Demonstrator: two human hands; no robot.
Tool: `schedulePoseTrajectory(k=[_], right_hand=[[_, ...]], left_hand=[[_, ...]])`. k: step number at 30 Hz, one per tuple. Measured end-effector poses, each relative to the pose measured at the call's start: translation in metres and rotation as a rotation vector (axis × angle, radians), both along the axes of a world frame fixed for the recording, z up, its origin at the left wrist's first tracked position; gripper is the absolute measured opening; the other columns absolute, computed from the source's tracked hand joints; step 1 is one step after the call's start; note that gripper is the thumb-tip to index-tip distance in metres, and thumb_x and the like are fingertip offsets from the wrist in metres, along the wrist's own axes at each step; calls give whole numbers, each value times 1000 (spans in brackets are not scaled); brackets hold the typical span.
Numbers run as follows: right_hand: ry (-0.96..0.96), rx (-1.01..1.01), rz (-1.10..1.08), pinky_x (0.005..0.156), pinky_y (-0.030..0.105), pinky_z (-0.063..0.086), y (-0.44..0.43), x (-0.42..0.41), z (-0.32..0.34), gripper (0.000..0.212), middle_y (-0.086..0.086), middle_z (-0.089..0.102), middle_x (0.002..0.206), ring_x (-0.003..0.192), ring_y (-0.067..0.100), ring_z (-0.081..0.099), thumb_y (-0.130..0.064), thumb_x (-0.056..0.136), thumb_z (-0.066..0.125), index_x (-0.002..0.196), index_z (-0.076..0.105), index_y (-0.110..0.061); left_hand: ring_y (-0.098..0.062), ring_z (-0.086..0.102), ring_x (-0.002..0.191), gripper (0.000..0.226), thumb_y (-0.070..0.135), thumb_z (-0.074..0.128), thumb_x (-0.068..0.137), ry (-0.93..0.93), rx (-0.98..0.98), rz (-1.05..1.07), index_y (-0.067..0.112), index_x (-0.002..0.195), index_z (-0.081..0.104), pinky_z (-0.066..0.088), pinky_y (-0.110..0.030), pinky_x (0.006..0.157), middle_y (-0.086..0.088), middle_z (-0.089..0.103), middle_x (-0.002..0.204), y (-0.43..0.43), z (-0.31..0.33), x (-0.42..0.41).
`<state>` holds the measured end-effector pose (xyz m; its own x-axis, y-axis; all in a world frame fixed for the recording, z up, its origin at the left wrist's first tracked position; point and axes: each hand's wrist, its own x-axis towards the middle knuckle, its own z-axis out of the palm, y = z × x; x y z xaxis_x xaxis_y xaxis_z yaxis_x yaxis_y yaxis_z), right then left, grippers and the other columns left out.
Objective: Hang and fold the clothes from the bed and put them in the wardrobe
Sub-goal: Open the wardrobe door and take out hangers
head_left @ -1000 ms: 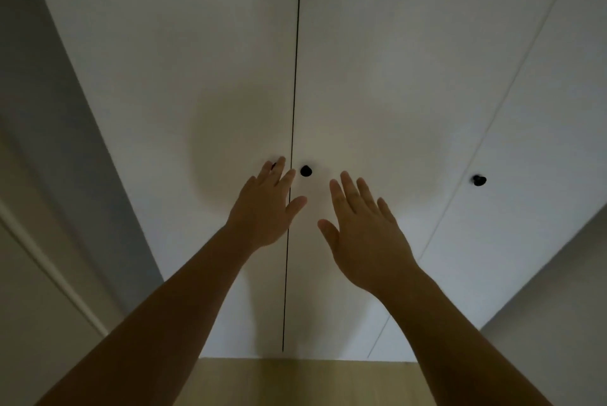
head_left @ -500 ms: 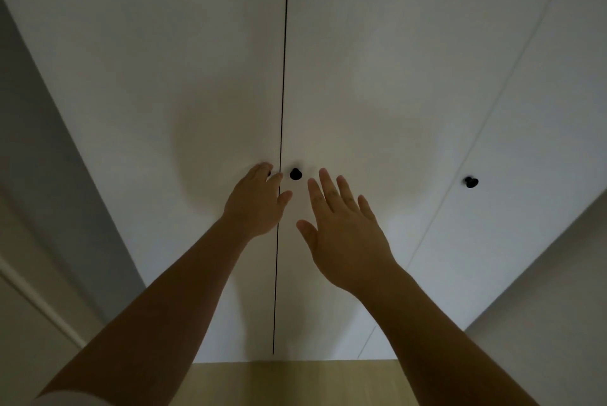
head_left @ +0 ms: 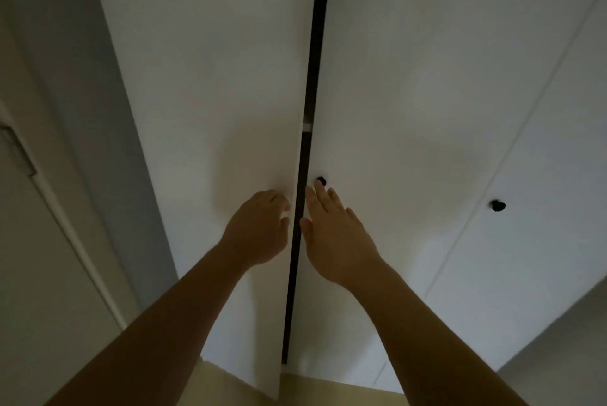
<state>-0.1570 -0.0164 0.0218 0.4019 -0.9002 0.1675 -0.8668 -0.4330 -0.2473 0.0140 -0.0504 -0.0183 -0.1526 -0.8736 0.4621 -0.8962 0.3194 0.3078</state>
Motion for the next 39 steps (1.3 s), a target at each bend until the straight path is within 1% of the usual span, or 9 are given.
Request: schedulePoseTrajectory(k=[2,4,11,17,21,28,33,36,39], right_hand=[[-188,157,40,123,37,23,-3,10,6,62,4,20,165,150,24,27,-21,109,34,160,-1,-20],[-379,311,20,101,28,48,-6,23,14,69,-3,58,128,107,17,62,-14,106,42,160,1,-27],[-435,336,34,105,33,46,-3,60,13,52,6,51,145,125,26,55,-22,109,36,158,22,-20],[-387,311,91,108,38,48,6,62,15,45,8,57,138,121,25,59,-20,109,38,154,32,-15],[-418,293,135,110,39,46,23,69,18,43,8,59,136,121,25,60,-20,109,38,151,39,-13],[-482,277,317,109,32,46,47,95,16,34,4,69,124,114,21,65,-23,106,44,133,62,-15],[-543,326,475,85,8,48,58,124,13,37,-33,67,94,94,-5,67,-12,105,47,112,68,-41],[-569,390,522,91,18,52,63,143,16,42,-17,73,103,100,8,69,-8,104,47,109,67,-44],[-511,455,577,103,42,50,65,165,15,32,16,71,117,111,34,66,-8,105,45,126,68,-15]], left_hand=[[-9,56,111,21,24,58,97,15,-1,25,21,118,61,33,-17,94,6,62,117,16,-2,5],[-6,56,110,21,25,60,97,33,10,52,24,117,61,34,-17,95,9,61,117,34,-4,13],[-2,55,112,25,23,60,99,121,70,112,30,123,58,34,-13,101,14,60,125,77,-8,37],[0,49,118,43,14,60,99,631,156,189,32,138,56,33,-7,98,17,53,134,95,11,47],[-16,56,129,44,0,55,99,983,165,146,19,138,59,37,-33,116,0,59,140,109,28,50],[-33,66,112,33,-4,51,99,1161,44,105,11,127,62,49,-41,106,-17,69,120,149,38,65],[-29,69,111,31,-4,54,98,1139,10,148,-5,128,62,52,-36,102,-20,70,120,181,42,92],[-28,67,115,29,-4,55,98,1177,6,175,-9,125,64,51,-29,102,-22,69,120,193,43,107],[-20,70,107,30,-7,59,94,1251,-76,282,-2,122,68,53,-15,84,-14,74,112,203,39,120]])
